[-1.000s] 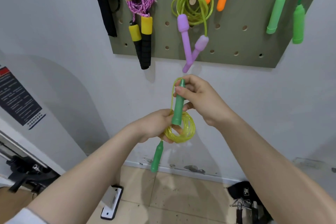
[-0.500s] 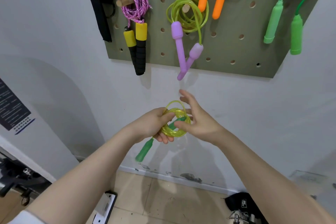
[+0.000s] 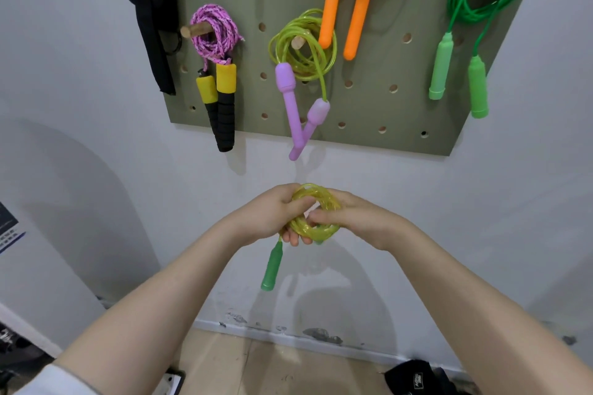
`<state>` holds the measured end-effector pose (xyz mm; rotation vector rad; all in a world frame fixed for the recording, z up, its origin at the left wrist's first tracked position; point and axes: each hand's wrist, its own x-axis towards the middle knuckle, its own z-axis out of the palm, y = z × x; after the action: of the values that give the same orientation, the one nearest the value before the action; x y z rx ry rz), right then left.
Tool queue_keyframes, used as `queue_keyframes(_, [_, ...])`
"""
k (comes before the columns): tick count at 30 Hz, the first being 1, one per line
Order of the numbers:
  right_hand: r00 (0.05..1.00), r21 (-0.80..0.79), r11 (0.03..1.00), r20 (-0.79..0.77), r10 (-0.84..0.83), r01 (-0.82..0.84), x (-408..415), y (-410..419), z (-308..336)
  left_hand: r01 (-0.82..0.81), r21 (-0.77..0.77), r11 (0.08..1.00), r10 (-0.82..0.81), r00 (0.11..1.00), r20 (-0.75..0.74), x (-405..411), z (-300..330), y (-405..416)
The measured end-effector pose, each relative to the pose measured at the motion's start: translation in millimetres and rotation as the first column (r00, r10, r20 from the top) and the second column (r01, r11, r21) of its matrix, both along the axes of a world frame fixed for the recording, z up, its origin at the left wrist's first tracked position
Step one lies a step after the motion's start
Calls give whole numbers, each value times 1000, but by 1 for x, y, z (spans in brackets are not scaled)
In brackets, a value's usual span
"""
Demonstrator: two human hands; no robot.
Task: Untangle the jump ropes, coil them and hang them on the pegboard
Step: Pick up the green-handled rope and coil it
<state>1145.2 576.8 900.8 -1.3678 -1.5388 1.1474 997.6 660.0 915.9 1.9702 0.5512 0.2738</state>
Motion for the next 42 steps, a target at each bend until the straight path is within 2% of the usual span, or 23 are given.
queue_keyframes(2, [989, 23, 998, -139, -51, 55, 8, -2, 9, -33, 14, 999, 32, 997, 66, 5, 10, 2])
queue_keyframes(6, [971, 3, 983, -160, -179, 182, 11, 5, 25, -53, 102, 993, 44, 995, 91, 16, 32, 3])
queue_keyframes(8, [947, 5, 968, -211, -242, 249, 5, 9, 32, -31, 101, 994, 19, 993, 117, 18, 42, 1])
queue_keyframes(10, [889, 63, 919, -286, -357, 389, 1, 10, 37, -24, 54, 998, 16, 989, 148, 17, 53, 0])
queue_keyframes(12, [825, 111, 837, -279, -491, 536, -1, 11, 40, -14, 1, 1000, 14, 988, 156, 13, 62, -2])
queue_keyframes(14, [795, 105, 792, -178, -580, 601, -3, 13, 41, 27, 12, 1000, -28, 992, 126, 10, 69, -6])
queue_keyframes(16, [827, 16, 834, -139, -545, 552, -7, 13, 47, 48, 68, 997, -54, 994, 91, 8, 77, -11])
queue_keyframes(19, [870, -8, 923, -331, -365, 384, -16, 6, 73, 24, 242, 970, -38, 998, 51, 2, 98, -9])
queue_keyframes(21, [853, 67, 921, -407, -325, 383, -25, 1, 99, 12, 403, 915, -21, 1000, 19, -5, 116, -5])
queue_keyframes(22, [857, 117, 901, -379, -349, 418, -31, 0, 112, 11, 458, 889, -19, 1000, 12, -9, 126, -4])
queue_keyframes(24, [879, 242, 849, -210, -427, 470, -47, -1, 134, 4, 514, 858, -17, 1000, 21, -18, 144, -2])
queue_keyframes(26, [872, 353, 807, -60, -487, 474, -62, -2, 150, -37, 543, 839, 8, 998, 56, -31, 161, 0])
queue_keyframes(27, [868, 386, 795, -33, -495, 468, -67, -2, 157, -54, 555, 830, 15, 997, 73, -38, 169, 1])
queue_keyframes(30, [893, 427, 800, -46, -447, 422, -82, -2, 178, -53, 496, 867, -6, 993, 117, -62, 190, 8])
queue_keyframes(33, [932, 409, 846, -32, -361, 342, -93, 2, 195, -57, 449, 892, -21, 986, 166, -85, 204, 17])
queue_keyframes(36, [950, 420, 863, 6, -311, 280, -103, 11, 215, -91, 386, 918, -22, 961, 277, -100, 214, 28])
queue_keyframes(39, [936, 509, 808, 11, -351, 297, -107, 25, 239, -161, 295, 942, 25, 909, 415, -102, 224, 41])
queue_keyframes(42, [929, 609, 724, -60, -365, 324, -100, 47, 257, -200, 226, 953, 41, 828, 560, -92, 237, 60])
